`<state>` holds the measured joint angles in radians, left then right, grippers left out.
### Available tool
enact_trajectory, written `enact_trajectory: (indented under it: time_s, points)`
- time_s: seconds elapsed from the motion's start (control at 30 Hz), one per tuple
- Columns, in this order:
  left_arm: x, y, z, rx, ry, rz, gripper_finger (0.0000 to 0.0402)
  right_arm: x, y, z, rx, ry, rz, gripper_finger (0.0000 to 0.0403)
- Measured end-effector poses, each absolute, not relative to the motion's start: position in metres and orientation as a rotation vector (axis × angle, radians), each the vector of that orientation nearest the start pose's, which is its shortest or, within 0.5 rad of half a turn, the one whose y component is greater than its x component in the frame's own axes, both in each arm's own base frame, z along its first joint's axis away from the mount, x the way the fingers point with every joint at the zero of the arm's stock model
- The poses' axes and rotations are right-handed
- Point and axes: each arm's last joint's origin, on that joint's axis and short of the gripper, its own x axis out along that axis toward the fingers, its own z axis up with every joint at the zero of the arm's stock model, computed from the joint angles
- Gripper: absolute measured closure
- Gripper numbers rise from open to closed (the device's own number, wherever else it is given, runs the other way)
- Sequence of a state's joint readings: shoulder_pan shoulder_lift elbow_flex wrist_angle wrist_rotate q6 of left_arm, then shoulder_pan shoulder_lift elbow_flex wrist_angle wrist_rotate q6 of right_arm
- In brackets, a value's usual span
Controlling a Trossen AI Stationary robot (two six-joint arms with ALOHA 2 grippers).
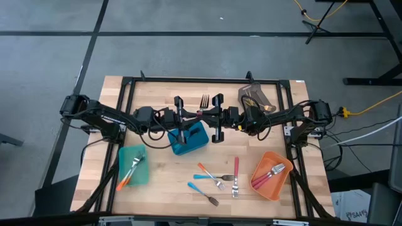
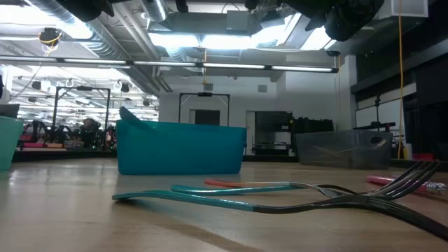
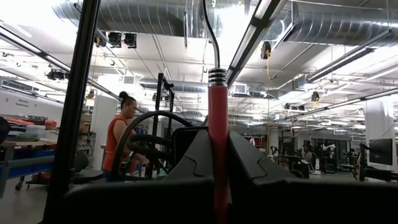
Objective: Sort silverware by color (type)
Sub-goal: Put the top pink fork into the orange bin
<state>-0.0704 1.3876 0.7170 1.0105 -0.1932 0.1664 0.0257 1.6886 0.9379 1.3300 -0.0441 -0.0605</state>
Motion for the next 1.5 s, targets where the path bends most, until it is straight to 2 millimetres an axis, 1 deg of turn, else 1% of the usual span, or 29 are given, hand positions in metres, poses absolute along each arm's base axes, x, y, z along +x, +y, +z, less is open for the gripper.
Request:
enact_trajectory:
  time_s: [0.1,0.27,0.37,0.5,0.67,0.83,0.9,1.0,1.17,1.23,1.33,1.5]
  points:
    - [0.291,-0.015,0.29,0.116,-0.326,0.15,0.0376,0.352,0.01,0.295,-0.065,-0.582,0.052,0.04]
    - [0.292,-0.015,0.29,0.11,-0.323,0.149,0.0376,0.352,0.01,0.295,-0.064,-0.581,0.051,0.0398]
    - [0.292,-0.015,0.289,0.099,-0.32,0.15,0.0376,0.352,0.01,0.295,-0.061,-0.57,0.049,0.0384]
    - [0.292,-0.014,0.288,0.092,-0.31,0.17,0.0376,0.353,0.01,0.294,-0.056,-0.554,0.033,0.035]
    - [0.293,-0.014,0.286,0.081,-0.284,0.176,0.0376,0.353,0.01,0.294,-0.056,-0.497,0.035,0.0285]
    - [0.293,-0.014,0.284,0.042,-0.264,0.168,0.0376,0.345,0.01,0.303,-0.057,-0.349,0.041,0.0233]
    - [0.294,-0.014,0.282,0.03,-0.253,0.165,0.0376,0.337,0.009,0.307,-0.057,-0.245,0.044,0.0222]
    - [0.294,-0.014,0.28,0.02,-0.226,0.161,0.0376,0.318,0.009,0.316,-0.061,-0.086,0.048,0.0213]
    - [0.295,-0.014,0.279,-0.013,-0.217,0.158,0.0376,0.277,0.008,0.324,-0.099,0.172,0.059,0.0214]
    - [0.3,-0.015,0.281,-0.027,-0.205,0.156,0.0376,0.259,0.007,0.328,-0.117,0.241,0.043,0.0214]
    - [0.316,-0.016,0.283,-0.025,-0.157,0.14,0.0376,0.236,0.004,0.331,-0.131,0.326,-0.039,0.0215]
    - [0.36,-0.021,0.279,-0.059,-0.05,0.071,0.0376,0.202,-0.001,0.333,-0.132,0.444,-0.166,0.0215]
